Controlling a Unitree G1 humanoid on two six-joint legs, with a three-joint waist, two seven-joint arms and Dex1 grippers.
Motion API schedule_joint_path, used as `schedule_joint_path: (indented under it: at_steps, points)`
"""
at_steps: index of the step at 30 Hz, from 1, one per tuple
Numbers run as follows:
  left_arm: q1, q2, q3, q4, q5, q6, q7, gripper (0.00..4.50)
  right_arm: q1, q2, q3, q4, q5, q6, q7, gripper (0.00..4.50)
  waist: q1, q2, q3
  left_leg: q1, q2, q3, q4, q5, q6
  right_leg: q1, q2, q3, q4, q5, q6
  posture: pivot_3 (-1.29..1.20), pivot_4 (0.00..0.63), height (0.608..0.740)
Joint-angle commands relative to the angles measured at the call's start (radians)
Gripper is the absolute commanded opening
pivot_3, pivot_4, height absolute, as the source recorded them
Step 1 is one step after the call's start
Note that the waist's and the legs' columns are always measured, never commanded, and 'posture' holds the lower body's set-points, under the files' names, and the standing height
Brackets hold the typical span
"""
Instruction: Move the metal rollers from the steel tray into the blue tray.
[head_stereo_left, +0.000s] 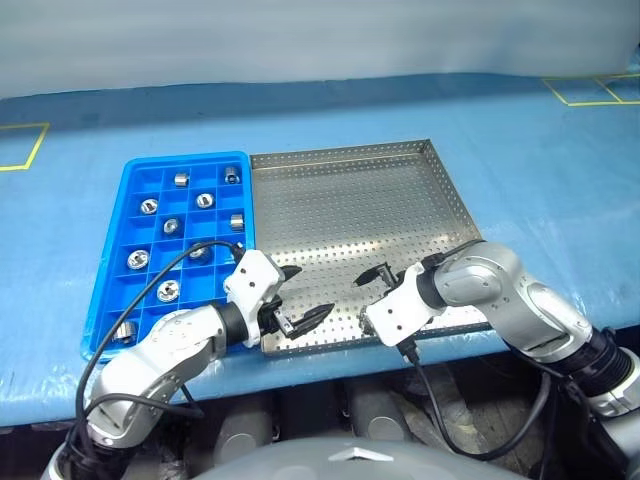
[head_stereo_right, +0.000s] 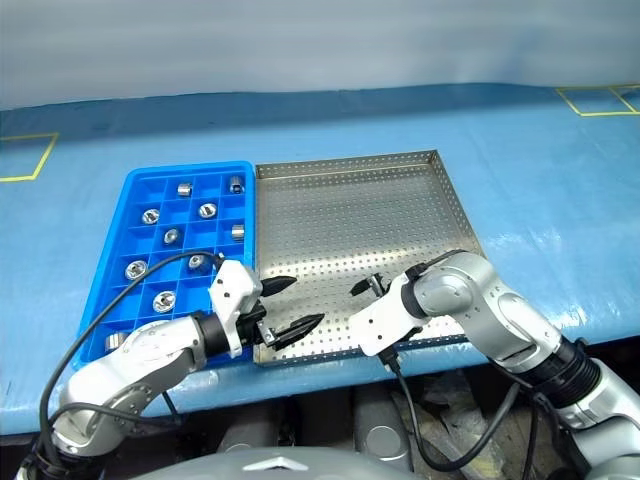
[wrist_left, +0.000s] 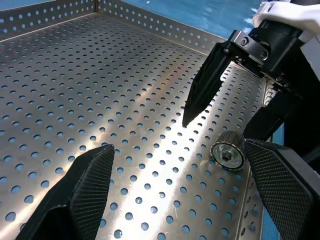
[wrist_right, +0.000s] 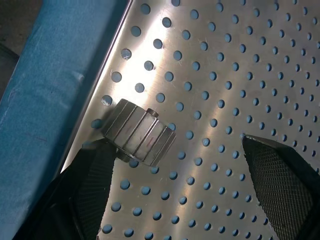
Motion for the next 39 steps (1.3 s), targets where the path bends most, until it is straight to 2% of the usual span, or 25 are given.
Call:
schedule_joint_path:
  at_steps: [1, 8, 9, 21, 27, 39]
  points:
    - [0.002, -0.009, 0.017, -0.027, 0.007, -0.016, -0.007, 4.5, 0.029, 0.009, 0.033, -0.003, -0.002, 0.012, 0.037, 3.37, 0.003, 0.0, 0.0, 0.0, 0.0, 0.0, 0.0, 0.0, 0.0, 0.0, 0.0, 0.0, 0.0, 0.0, 0.0, -0.24, 0.15, 0.74]
    - [-0.004, -0.006, 0.024, -0.029, 0.011, -0.009, -0.011, 4.5, 0.054, 0.027, 0.021, 0.012, -0.008, 0.02, 0.027, 1.04, 0.0, 0.0, -0.001, 0.0, 0.0, 0.001, 0.002, -0.001, 0.002, 0.001, -0.001, 0.0, 0.0, 0.0, 0.0, -0.24, 0.15, 0.74]
    - [-0.004, -0.006, 0.025, -0.029, 0.011, -0.008, -0.012, 4.5, 0.055, 0.031, 0.018, 0.009, -0.007, 0.022, 0.026, 0.91, -0.001, 0.0, -0.001, 0.001, 0.0, 0.001, 0.002, -0.002, 0.003, 0.001, -0.001, 0.0, 0.0, 0.0, 0.0, -0.24, 0.15, 0.74]
    - [-0.006, -0.009, 0.031, -0.035, 0.01, 0.001, -0.007, 4.5, 0.024, 0.068, -0.01, 0.004, 0.008, 0.068, 0.032, 0.91, 0.0, 0.0, -0.001, 0.001, 0.0, 0.001, 0.006, -0.002, 0.003, 0.002, -0.001, 0.0, 0.002, 0.001, 0.001, -0.23, 0.15, 0.74]
    - [-0.002, -0.007, 0.039, -0.041, 0.009, 0.003, -0.003, 4.5, -0.003, 0.103, -0.01, 0.025, -0.007, 0.035, -0.006, 2.78, 0.001, 0.0, -0.001, 0.001, 0.0, 0.001, 0.006, -0.002, 0.003, 0.002, 0.0, 0.0, 0.002, 0.002, 0.001, -0.22, 0.15, 0.74]
    - [0.005, -0.001, 0.052, -0.045, 0.012, 0.004, 0.002, 4.5, -0.035, 0.139, 0.046, 0.029, 0.003, 0.0, 0.039, 2.78, 0.003, 0.0, -0.001, 0.001, -0.001, 0.001, 0.006, -0.002, 0.003, 0.002, -0.001, 0.0, 0.003, 0.002, 0.001, -0.2, 0.15, 0.74]
